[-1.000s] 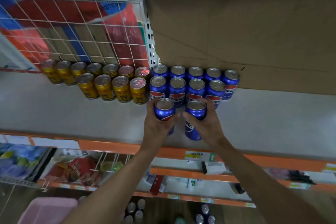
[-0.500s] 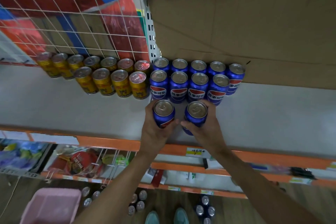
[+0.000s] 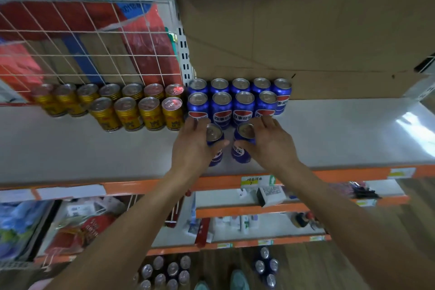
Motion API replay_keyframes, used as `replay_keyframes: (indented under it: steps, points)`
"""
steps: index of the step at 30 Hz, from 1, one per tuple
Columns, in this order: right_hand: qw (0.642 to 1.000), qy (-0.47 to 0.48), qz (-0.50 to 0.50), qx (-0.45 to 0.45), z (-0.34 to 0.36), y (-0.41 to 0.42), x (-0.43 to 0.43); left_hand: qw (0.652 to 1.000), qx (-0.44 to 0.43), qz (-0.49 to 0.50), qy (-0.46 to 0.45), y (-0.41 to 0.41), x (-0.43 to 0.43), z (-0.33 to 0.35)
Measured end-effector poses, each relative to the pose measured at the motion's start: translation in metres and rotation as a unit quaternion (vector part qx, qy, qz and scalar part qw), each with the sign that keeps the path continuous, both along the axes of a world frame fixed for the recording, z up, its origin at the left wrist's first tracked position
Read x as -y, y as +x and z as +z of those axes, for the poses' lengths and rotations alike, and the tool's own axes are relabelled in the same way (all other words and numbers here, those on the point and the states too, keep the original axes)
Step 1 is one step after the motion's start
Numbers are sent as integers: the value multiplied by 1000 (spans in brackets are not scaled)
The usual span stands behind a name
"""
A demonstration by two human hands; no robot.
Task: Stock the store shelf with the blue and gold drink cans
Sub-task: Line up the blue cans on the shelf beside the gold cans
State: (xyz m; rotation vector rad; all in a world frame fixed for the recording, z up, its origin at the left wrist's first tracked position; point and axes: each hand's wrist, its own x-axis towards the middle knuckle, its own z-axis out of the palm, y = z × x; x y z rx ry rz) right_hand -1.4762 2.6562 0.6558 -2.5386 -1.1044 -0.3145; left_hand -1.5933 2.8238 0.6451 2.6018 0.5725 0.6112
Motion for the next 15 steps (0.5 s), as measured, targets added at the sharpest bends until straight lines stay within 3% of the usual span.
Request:
replay_keyframes:
  steps: [11, 15]
  points:
    - [985, 19, 87, -149, 1, 11, 7, 988, -48, -142, -47, -13, -37, -4]
    - [980, -6, 134, -147, -1, 15, 4, 994, -23, -103, -13, -15, -26, -13]
